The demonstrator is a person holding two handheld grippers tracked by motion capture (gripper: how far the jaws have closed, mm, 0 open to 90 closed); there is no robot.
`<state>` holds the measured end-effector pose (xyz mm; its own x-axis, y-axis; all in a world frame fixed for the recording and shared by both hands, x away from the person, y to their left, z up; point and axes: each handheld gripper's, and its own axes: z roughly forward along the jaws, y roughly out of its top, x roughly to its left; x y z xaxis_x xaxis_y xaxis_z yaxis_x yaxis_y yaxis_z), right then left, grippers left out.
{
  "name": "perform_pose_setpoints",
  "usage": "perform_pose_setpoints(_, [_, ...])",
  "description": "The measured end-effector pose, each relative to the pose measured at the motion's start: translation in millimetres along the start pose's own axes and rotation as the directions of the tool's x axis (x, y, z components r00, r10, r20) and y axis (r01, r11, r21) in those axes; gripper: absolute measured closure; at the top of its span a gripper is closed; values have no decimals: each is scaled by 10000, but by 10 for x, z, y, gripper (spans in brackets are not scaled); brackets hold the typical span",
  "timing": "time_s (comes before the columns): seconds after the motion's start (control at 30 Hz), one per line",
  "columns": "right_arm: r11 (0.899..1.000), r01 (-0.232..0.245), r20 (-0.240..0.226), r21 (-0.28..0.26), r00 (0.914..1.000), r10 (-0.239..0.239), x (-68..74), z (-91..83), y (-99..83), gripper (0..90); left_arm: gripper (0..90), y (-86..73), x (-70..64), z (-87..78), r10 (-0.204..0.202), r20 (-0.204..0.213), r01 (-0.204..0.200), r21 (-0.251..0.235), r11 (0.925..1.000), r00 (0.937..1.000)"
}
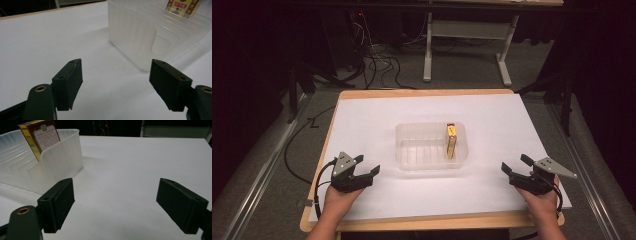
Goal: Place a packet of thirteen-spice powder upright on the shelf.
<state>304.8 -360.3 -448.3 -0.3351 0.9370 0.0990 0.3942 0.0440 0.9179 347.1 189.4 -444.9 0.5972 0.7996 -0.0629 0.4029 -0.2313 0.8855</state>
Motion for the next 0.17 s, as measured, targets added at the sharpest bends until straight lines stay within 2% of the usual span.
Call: perform_pose_setpoints(0.17, [10000,-44,139,61,9999,43,-12,-1,-20,152,271,12,-4,-22,47,-12,-47,-98,9999,10000])
